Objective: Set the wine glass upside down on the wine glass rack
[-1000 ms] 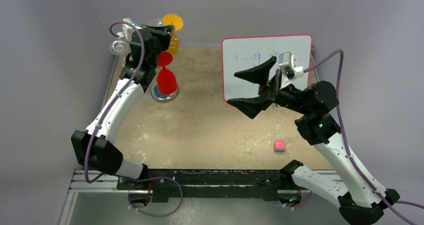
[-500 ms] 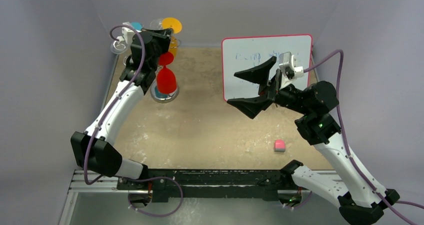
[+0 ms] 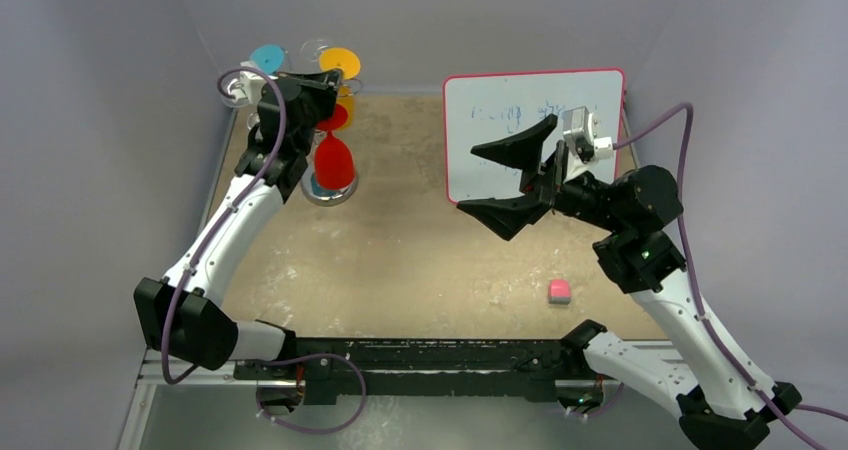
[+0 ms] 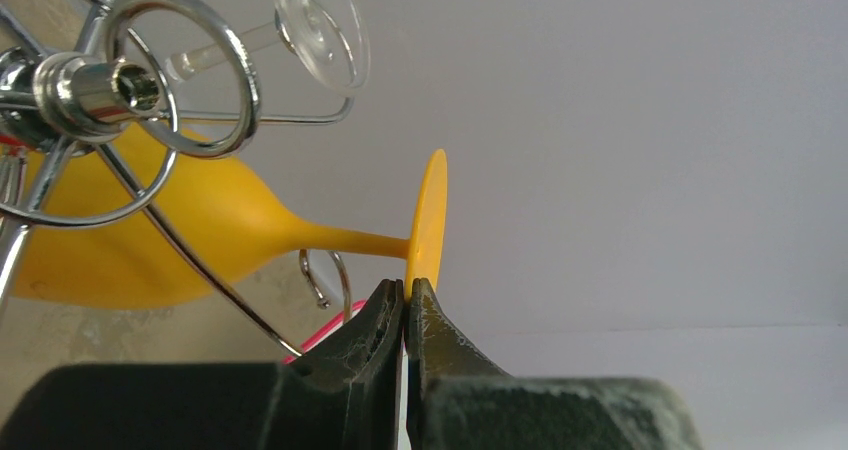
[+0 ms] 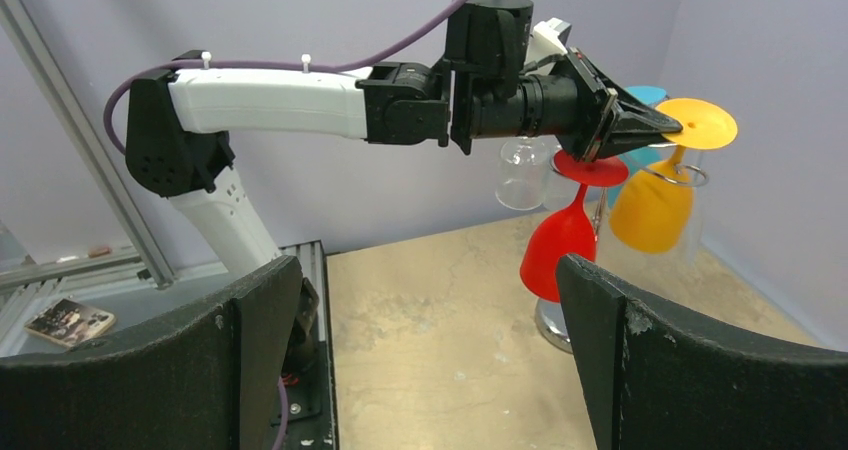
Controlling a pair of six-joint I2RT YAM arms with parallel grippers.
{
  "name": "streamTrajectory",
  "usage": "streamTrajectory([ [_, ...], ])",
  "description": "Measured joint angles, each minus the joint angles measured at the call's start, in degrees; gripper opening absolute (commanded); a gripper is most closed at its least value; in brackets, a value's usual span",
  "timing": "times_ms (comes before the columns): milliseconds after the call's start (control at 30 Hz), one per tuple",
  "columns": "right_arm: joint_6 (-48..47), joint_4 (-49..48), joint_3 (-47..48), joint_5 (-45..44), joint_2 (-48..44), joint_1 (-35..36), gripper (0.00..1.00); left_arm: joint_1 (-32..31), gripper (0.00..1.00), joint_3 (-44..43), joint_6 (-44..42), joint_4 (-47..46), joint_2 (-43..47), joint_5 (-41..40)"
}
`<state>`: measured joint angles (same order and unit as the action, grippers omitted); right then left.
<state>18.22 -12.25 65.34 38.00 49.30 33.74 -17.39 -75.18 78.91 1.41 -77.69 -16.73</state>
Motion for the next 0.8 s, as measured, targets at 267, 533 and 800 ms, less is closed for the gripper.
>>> streamTrajectory([
  [267,-0.3,0.0,0.0,0.0,-0.6,0.0,1.0,0.0,0.0,2.9,1.0,0.1,2.6,0.6],
  [533,-0.3,0.0,0.0,0.0,-0.6,0.0,1.0,0.0,0.0,3.0,1.1,0.0,3.6,2.3],
  [800,-0.3,-0.1,0.0,0.0,-0.7,0.0,1.0,0.0,0.0,3.8,1.5,0.0,3.6,4.8],
])
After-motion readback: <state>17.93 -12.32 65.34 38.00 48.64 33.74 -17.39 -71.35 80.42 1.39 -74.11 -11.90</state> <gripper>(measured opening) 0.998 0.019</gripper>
